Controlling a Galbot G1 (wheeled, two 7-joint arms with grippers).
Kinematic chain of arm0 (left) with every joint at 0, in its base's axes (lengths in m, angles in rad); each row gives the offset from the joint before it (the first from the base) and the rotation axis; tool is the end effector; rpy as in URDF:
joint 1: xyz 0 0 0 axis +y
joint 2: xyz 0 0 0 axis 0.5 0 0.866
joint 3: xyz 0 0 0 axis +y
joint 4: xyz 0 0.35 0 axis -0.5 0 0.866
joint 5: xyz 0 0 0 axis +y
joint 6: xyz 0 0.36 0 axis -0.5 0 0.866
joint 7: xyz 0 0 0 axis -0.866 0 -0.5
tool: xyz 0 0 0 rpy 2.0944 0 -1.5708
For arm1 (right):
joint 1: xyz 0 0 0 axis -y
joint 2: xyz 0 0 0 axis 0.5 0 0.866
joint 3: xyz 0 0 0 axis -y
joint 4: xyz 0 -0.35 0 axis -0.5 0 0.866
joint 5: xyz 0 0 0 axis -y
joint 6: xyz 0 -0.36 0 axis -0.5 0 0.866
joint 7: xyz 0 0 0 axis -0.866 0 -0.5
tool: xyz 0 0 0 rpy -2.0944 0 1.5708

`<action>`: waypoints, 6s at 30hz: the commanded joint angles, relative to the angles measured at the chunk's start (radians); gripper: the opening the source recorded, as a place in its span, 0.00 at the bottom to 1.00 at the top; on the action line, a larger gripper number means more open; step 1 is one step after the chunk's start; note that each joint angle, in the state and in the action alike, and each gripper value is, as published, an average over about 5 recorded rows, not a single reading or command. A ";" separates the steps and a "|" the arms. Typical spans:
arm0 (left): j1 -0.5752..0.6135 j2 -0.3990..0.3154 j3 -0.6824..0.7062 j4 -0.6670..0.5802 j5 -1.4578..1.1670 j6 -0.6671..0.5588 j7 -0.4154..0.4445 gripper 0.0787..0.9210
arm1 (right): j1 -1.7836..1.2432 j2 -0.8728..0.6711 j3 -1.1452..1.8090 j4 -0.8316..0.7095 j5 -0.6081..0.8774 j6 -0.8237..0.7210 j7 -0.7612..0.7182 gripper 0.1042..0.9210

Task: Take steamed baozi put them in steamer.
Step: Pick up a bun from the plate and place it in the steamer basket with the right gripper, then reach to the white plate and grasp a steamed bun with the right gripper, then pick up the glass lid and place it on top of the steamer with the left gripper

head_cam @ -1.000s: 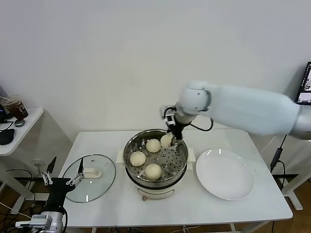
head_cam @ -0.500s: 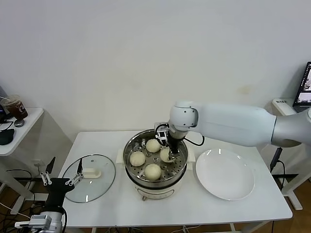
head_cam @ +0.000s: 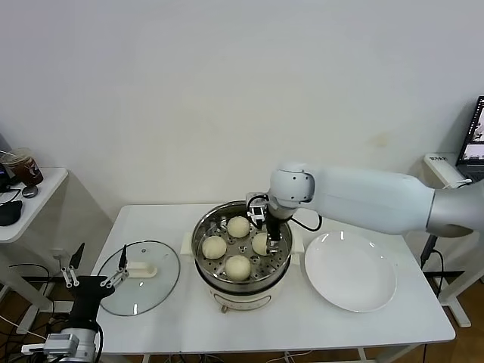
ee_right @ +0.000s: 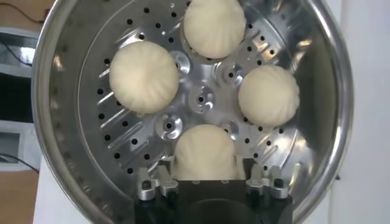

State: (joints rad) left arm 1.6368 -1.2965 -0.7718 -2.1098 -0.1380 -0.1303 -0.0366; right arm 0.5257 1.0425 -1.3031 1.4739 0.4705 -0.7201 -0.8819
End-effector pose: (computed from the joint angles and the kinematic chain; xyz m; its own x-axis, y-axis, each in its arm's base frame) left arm 0.1719 0.1178 -0.2816 -0.9890 -0.0701 -0.1303 -0.0976 0.9710 0.2182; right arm 0.5073 0.1054 -0.0896 -0.1811 -0.1684 0.9689 -0.9753 -0.0955 -0.1989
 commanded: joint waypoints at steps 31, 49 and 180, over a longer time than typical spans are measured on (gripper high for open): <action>0.014 -0.007 0.046 0.030 0.099 -0.045 -0.017 0.88 | -2.062 0.282 2.030 0.388 -0.586 1.093 0.584 0.88; -0.026 0.155 -0.073 0.463 1.309 -0.206 -0.289 0.88 | -2.216 0.461 2.301 0.558 -0.366 1.094 0.675 0.88; -0.693 -0.046 0.911 0.269 1.589 0.741 0.315 0.11 | -2.160 0.514 2.133 0.353 -0.614 1.121 0.760 0.88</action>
State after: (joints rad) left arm 0.9549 -1.2823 0.1196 -1.9016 1.3923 0.6117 0.2969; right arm -1.6347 1.5572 0.8306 1.8310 -0.1414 0.4000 -0.1232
